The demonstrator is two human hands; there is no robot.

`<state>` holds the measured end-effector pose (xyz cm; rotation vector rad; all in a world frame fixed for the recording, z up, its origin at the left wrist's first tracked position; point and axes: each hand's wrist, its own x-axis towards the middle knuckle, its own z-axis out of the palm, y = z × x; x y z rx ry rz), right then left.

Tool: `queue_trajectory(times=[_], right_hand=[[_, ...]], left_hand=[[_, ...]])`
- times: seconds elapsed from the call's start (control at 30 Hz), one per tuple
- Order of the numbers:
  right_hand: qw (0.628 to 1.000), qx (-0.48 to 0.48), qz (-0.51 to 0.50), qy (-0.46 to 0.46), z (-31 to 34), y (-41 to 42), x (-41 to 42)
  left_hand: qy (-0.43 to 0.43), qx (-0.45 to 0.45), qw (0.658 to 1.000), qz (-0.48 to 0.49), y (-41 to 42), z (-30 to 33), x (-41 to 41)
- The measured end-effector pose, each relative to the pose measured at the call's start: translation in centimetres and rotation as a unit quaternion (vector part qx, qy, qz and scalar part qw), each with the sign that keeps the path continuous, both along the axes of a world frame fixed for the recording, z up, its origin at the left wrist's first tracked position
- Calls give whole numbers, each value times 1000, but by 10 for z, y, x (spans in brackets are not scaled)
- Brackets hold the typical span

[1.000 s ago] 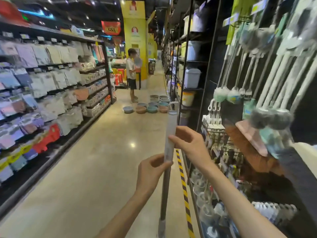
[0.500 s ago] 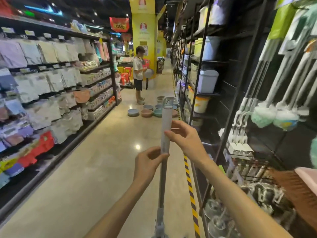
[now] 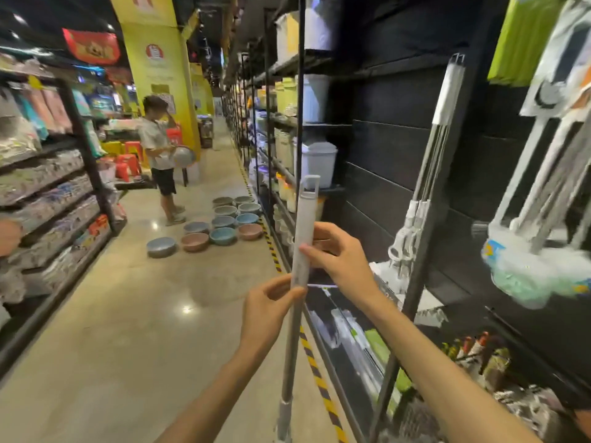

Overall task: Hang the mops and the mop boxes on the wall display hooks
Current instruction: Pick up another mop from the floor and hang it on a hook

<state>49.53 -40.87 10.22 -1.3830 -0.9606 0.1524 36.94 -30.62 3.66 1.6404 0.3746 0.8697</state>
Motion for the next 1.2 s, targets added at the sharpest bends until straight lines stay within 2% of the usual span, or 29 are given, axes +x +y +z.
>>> queue_trajectory(times=[0.33,0.7,1.0,1.2], right_hand=[[995,5,-101,-7,-18,100,190],[978,-4,-206,-38,-1,169,365],[935,6,-348,-70,19,191,483],[891,5,-444,-94,58,200,544]], left_hand=[[6,5,994,-107,130,-18,211],[12,-9,977,-211,216,-9,424],[-21,22,943,-332,250,14,583],[-33,31,900,-433,262,58,679]])
